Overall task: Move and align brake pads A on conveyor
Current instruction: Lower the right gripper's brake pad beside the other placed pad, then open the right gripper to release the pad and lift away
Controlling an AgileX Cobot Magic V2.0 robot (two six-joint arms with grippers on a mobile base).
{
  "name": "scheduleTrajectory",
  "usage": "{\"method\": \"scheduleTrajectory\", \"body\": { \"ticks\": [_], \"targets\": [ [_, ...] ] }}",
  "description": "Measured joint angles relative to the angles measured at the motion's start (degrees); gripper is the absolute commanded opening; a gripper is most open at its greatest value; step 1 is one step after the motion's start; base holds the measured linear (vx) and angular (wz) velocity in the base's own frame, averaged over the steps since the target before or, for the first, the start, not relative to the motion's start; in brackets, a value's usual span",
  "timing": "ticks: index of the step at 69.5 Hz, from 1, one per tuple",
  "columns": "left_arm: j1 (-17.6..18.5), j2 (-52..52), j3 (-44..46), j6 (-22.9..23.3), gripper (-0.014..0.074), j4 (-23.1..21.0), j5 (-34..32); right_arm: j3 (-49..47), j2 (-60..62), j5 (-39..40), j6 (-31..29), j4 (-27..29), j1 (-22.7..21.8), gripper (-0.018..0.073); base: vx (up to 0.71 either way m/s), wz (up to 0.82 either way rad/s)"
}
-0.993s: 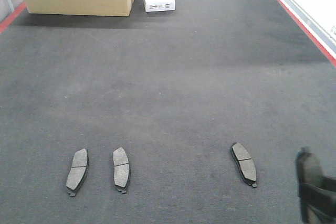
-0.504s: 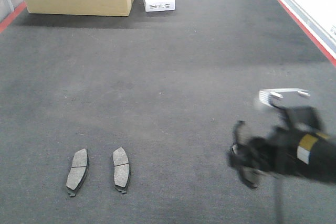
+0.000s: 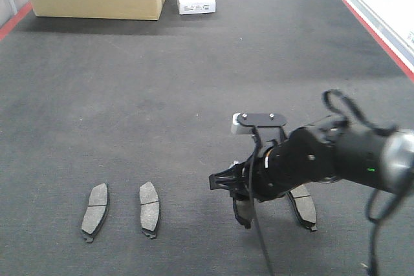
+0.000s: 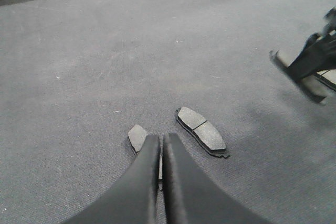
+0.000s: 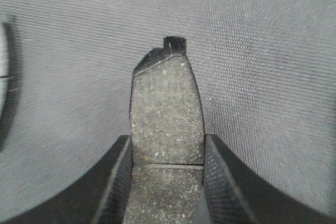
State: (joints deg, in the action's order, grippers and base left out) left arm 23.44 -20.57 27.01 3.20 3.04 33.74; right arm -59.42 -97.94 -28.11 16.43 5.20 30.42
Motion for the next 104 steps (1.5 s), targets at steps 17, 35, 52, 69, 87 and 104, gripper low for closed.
{"method": "scheduleTrajectory", "body": {
  "ticks": [17, 35, 52, 69, 87, 104],
  "targets": [
    [0.0, 0.0, 0.0, 0.0, -0.0006, 0.04, 0.0, -2.85, -6.0, 0.42, 0.32, 0.37, 0.0, 0.0242, 0.0, 0.0],
    [0.0, 0.0, 0.0, 0.0, -0.0006, 0.04, 0.0, -3.05, -8.11, 2.28, 0.51, 1.2, 0.0, 0.0288, 0.0, 0.0],
    [0.0, 0.0, 0.0, 0.0, -0.0006, 0.04, 0.0, -3.21, -8.11, 2.56, 0.63, 1.2, 0.0, 0.0382, 0.0, 0.0],
    [0.0, 0.0, 0.0, 0.0, -0.0006, 0.04, 0.0, -3.21, -7.92, 2.5, 0.68, 1.2, 0.0, 0.0403, 0.0, 0.0],
    [0.0, 0.0, 0.0, 0.0, -0.0006, 0.04, 0.0, -3.21, 1.25, -4.91, 0.68, -3.45, 0.0, 0.0391, 0.0, 0.0],
    [0.0, 0.0, 0.0, 0.0, -0.0006, 0.04, 0.0, 0.83, 16.8, -10.21, 0.68, -8.55, 0.0, 0.0288, 0.0, 0.0]
  ]
}}
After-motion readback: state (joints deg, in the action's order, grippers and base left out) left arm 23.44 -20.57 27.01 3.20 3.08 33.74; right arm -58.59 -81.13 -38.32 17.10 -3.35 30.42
